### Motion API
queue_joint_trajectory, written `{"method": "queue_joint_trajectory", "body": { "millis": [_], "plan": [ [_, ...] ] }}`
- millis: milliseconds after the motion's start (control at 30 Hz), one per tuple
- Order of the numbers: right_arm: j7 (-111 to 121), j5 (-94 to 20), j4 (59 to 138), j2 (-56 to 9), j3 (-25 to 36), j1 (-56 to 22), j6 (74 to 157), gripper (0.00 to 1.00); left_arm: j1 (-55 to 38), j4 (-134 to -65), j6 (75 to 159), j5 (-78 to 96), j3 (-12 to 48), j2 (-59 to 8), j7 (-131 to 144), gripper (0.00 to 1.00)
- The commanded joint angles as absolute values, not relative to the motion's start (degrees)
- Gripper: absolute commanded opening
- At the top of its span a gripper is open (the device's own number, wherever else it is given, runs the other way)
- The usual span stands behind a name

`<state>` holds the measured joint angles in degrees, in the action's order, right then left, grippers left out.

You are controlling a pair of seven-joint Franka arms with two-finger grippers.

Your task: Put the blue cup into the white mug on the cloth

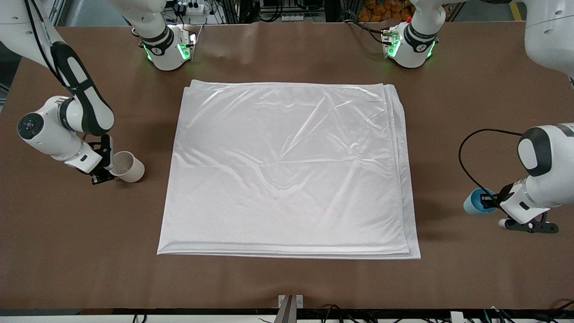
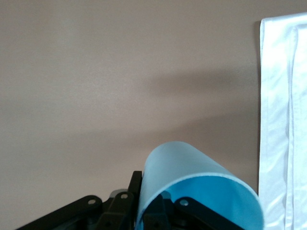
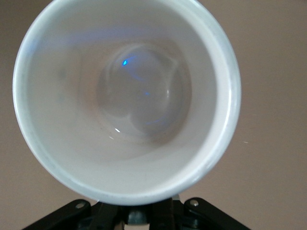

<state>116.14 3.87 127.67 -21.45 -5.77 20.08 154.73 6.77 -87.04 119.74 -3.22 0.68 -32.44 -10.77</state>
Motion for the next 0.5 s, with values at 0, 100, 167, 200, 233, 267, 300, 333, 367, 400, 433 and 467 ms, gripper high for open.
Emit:
{"method": "queue_joint_trajectory", "body": {
  "millis": [0,100,167,200,233,267,300,333,367,400,433,467],
  "plan": [
    [110.8,4.0,128.5,-16.4,-6.2,17.1,150.2,0.0,7.5,-87.9,118.9,-2.0,1.1,-30.9,-10.9,0.0],
    [106.3,4.0,128.1,-14.9,-6.2,14.6,147.1,0.0,7.4,-87.9,118.9,-2.0,1.0,-30.8,-10.7,0.0],
    [102.9,4.0,127.4,-14.3,-6.2,12.5,145.3,0.0,7.4,-88.0,118.9,-2.0,1.1,-30.5,-10.7,0.0],
    [101.4,4.0,126.9,-14.2,-6.2,11.5,144.3,0.0,7.4,-88.1,118.9,-2.0,1.1,-30.4,-10.7,0.0],
    [99.5,4.0,126.4,-14.2,-6.2,10.2,143.3,0.0,7.4,-88.1,118.9,-2.0,1.1,-30.4,-10.7,0.0],
    [97.5,4.0,126.0,-14.2,-6.2,9.1,142.5,0.0,7.4,-88.1,118.9,-2.0,1.1,-30.4,-10.7,0.0],
    [95.1,4.0,125.7,-14.2,-6.2,7.7,142.0,0.0,7.4,-88.2,118.9,-2.0,1.1,-30.4,-10.7,0.0],
    [93.0,4.0,125.3,-14.3,-6.2,6.3,141.9,0.0,7.4,-88.2,118.9,-2.0,1.1,-30.4,-10.7,0.0],
    [90.6,4.0,125.0,-14.2,-6.2,4.8,141.9,0.0,7.4,-88.2,118.9,-2.0,1.2,-30.4,-10.6,0.0],
    [88.4,4.0,124.7,-14.3,-6.2,3.2,141.9,0.0,7.3,-88.2,118.9,-2.0,1.3,-30.4,-10.5,0.0],
    [86.0,4.1,124.5,-14.4,-6.2,1.5,141.6,0.0,7.3,-88.1,118.9,-2.0,1.3,-30.4,-10.5,0.0],
    [83.3,4.1,124.3,-14.5,-6.2,0.0,141.2,0.0,7.3,-88.0,118.9,-2.0,1.3,-30.3,-10.5,0.0]
  ]
}}
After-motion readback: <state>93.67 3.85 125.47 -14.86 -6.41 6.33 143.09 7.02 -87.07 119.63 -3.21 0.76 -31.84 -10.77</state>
